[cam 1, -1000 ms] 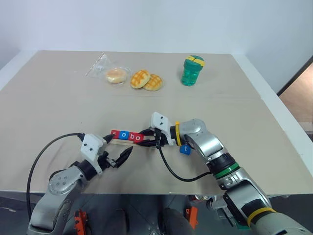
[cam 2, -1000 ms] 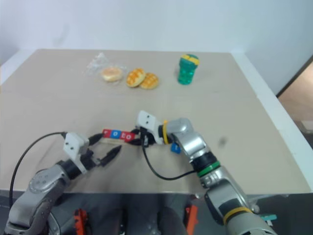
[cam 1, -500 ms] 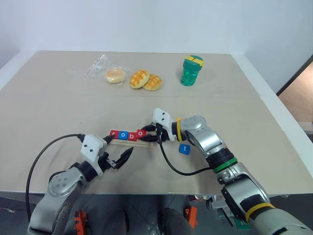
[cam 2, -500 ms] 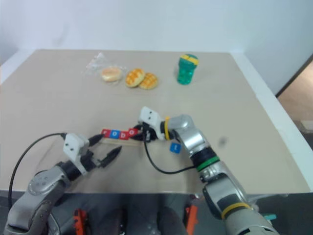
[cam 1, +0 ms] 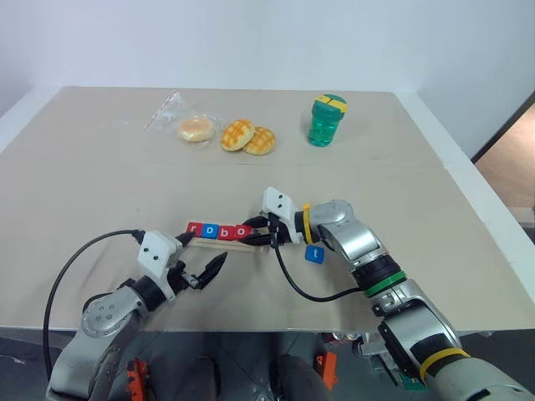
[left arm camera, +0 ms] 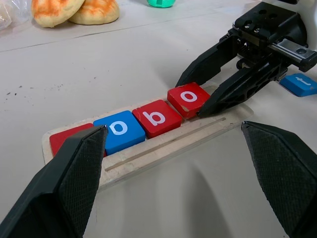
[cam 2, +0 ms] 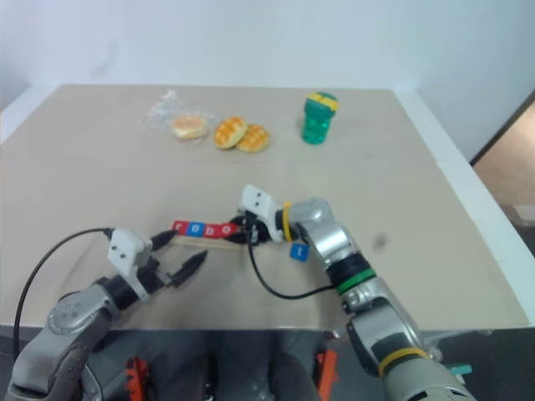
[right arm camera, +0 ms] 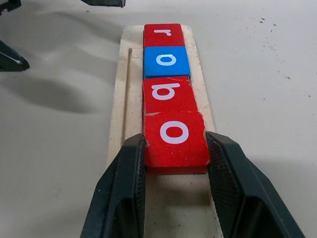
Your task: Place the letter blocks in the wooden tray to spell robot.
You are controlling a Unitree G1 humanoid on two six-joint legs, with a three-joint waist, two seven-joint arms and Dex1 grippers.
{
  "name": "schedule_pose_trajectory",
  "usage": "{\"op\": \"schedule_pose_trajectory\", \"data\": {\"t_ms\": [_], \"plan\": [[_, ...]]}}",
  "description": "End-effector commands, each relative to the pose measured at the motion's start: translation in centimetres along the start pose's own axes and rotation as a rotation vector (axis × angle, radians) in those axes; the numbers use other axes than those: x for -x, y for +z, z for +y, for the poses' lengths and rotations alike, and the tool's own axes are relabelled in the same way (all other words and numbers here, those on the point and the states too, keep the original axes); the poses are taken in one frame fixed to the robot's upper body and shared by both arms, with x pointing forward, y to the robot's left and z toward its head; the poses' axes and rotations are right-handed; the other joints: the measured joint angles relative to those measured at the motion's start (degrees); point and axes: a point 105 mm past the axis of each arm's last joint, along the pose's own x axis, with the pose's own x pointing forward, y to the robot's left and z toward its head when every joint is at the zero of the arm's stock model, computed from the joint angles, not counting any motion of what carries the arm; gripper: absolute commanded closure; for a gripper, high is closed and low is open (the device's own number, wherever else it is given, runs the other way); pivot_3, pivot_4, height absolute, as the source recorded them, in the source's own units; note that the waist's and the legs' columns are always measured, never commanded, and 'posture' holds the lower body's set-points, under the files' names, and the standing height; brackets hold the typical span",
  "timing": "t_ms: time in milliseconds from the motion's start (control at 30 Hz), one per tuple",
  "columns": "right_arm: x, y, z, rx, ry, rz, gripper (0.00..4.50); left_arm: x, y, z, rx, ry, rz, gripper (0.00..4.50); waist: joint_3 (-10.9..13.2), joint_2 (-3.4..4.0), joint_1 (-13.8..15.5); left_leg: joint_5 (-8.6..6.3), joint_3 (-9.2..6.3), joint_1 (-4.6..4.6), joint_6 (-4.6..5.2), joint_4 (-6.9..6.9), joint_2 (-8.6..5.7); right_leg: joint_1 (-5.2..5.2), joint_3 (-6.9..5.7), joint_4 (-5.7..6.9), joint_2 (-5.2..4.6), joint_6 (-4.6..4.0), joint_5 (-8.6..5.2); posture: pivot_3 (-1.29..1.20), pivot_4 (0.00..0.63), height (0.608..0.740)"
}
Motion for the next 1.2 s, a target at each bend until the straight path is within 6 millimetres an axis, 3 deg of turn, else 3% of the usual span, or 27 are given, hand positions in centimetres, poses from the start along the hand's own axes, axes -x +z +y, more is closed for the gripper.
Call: {"op": "schedule_pose_trajectory", "data": {"t_ms": [33,233,267,667,700,800,833,900,1067,1200], "plan": [[-0.2,1.1,-0.2,0.046,0.004,-0.021,3.32,0.2,1.1,-0.3,-0.036,-0.01,-0.034,0.0,0.0,0.0,0.0,0.0,0.0,0.0,0.0,0.0,0.0,0.0,0.0,0.0,0.0,0.0,0.0,0.0,0.15,0.74],[-0.3,0.5,-0.1,0.018,0.011,0.002,3.32,0.3,1.0,-0.4,-0.037,-0.005,-0.028,0.0,0.0,0.0,0.0,0.0,0.0,0.0,0.0,0.0,-0.01,0.0,0.0,0.0,-0.01,0.0,0.0,0.0,0.15,0.74],[-0.3,0.4,-0.1,0.012,0.012,0.005,2.82,0.2,1.0,-0.4,-0.037,-0.005,-0.027,0.0,0.0,0.0,0.0,0.0,0.0,0.0,0.0,0.0,0.0,0.0,0.0,0.0,-0.01,0.0,0.0,0.0,0.15,0.74],[-0.1,0.6,0.2,-0.021,-0.008,-0.008,2.82,-0.1,0.8,-0.4,-0.038,-0.007,-0.021,0.0,0.0,0.0,0.0,0.0,0.0,0.01,0.0,0.0,0.0,0.01,0.0,0.0,0.0,0.0,0.0,0.0,0.15,0.74],[-0.1,0.6,0.1,-0.023,-0.018,-0.007,2.23,-0.2,0.8,-0.4,-0.038,-0.005,-0.023,0.0,0.0,0.0,0.0,0.0,0.0,0.01,0.0,0.0,0.0,0.01,0.0,0.0,0.0,0.0,0.0,0.0,0.15,0.74],[0.1,0.8,-0.1,-0.036,-0.037,-0.007,1.4,-0.3,0.9,-0.4,-0.04,0.001,-0.028,0.0,0.0,0.0,0.0,0.0,0.0,0.01,0.0,0.0,0.0,0.01,0.0,0.0,0.0,0.0,0.0,0.0,0.15,0.74],[0.2,0.8,0.1,-0.033,-0.031,-0.001,0.86,-0.3,0.9,-0.4,-0.041,0.002,-0.028,0.0,0.0,0.0,0.0,0.0,-0.01,0.01,0.0,0.0,0.0,0.01,0.0,0.0,0.0,0.0,0.0,0.0,0.15,0.74],[0.3,0.9,0.2,-0.034,-0.036,0.0,0.19,-0.3,0.8,-0.5,-0.041,0.004,-0.027,0.0,0.0,0.0,0.0,0.01,0.0,0.01,-0.01,0.01,0.0,0.01,-0.01,0.0,-0.01,0.0,0.0,0.0,0.15,0.74],[0.4,1.1,0.2,-0.048,-0.068,-0.011,0.03,-0.3,0.8,-0.5,-0.042,0.002,-0.026,0.0,0.0,0.0,0.0,0.01,-0.01,0.01,-0.01,0.0,0.0,0.0,0.0,0.0,0.0,0.0,0.0,0.0,0.15,0.74],[1.0,2.7,-0.1,-0.045,-0.111,-0.064,0.03,-0.3,0.7,-0.5,-0.063,-0.012,-0.022,0.0,0.0,0.0,0.0,0.01,0.0,0.0,-0.01,0.0,0.0,0.0,0.0,0.0,-0.01,0.0,0.0,0.0,0.15,0.74]]}}
